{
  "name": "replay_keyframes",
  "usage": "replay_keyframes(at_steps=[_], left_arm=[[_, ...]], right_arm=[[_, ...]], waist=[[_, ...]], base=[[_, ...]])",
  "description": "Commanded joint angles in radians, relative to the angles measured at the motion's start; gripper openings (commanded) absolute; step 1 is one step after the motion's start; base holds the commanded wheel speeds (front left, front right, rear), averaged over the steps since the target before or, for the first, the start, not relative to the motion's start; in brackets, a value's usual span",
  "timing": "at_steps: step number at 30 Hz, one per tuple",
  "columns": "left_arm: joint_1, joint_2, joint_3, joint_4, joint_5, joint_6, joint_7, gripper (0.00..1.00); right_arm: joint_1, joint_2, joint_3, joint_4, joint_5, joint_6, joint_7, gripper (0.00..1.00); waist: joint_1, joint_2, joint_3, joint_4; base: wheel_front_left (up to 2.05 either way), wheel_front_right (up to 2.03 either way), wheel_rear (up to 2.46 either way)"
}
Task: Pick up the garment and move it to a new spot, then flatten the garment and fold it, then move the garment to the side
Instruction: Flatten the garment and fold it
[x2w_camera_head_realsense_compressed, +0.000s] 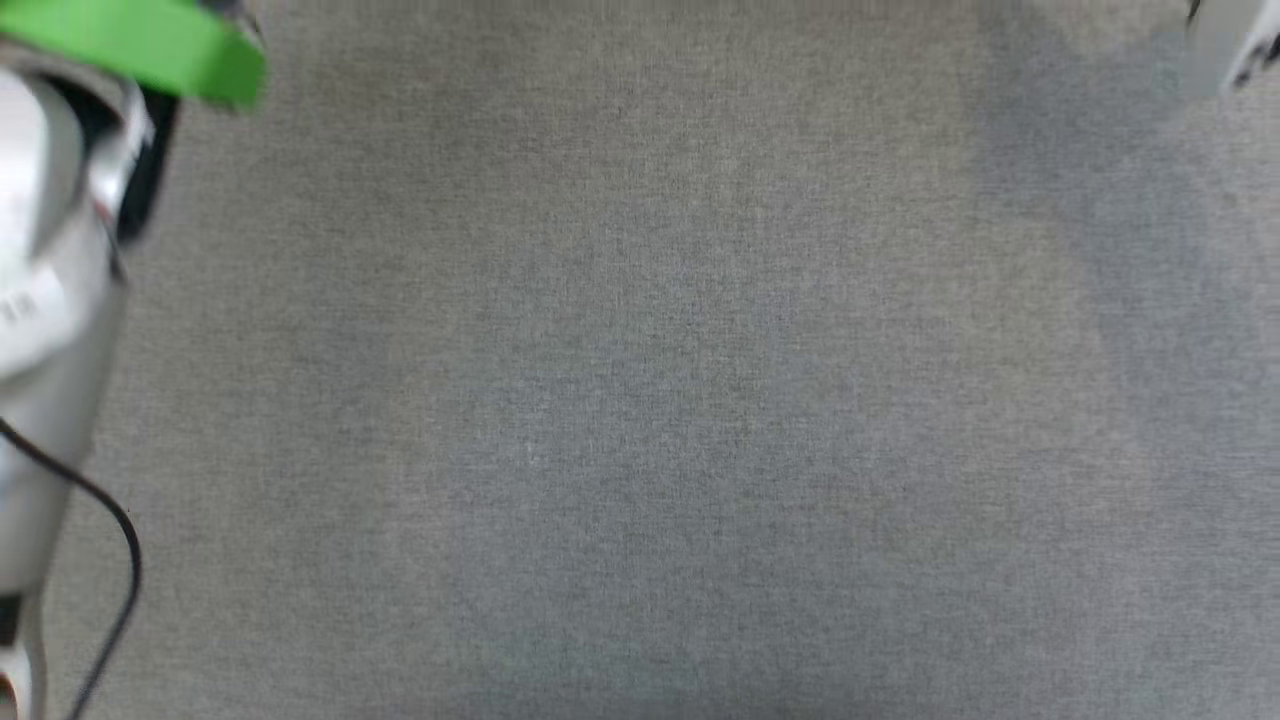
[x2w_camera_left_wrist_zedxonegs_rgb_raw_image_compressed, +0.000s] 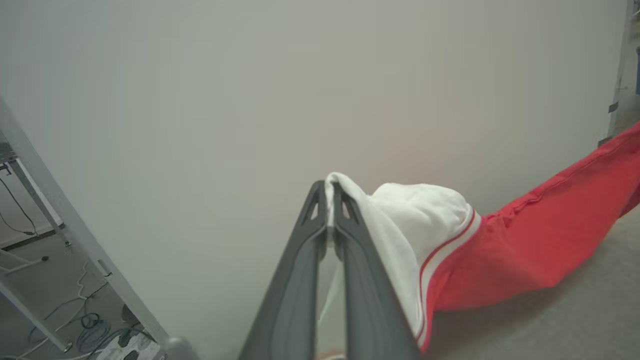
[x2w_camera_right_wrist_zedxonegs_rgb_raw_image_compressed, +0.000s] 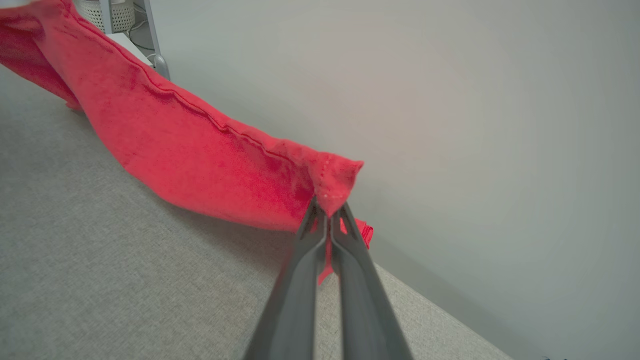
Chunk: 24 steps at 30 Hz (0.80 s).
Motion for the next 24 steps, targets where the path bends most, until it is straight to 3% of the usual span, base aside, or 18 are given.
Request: replay_keyframes(at_steps=[1,11,24], left_arm=[[0.083,0.012,0.013,-0.029,-0.017,0.017,-0.006,0.00],[0.606,0.043,-0.006,-0.200,-0.070,0.106,0.000,0.00],[1.038,0.047,-0.065,-0.267,-0.151,0.207,0.029,0.00]], right_arm=[[0.054,-0.013,0.013,-0.014,0.021,-0.001,-0.015,0.00],[0.380,-0.072,0.085,-0.070,0.111,-0.001,-0.060,0.00],[0.758,-0.133,0.081,-0.101,0.153,-0.001,-0.101,0.00]], waist=[[0.0000,0.0000,-0.078,0.005],[0.0000,0.0000,-0.254,0.003],[0.0000,0.0000,-0.434,0.011]], base=[[0.00,0.00,0.00],[0.00,0.00,0.00],[0.00,0.00,0.00]])
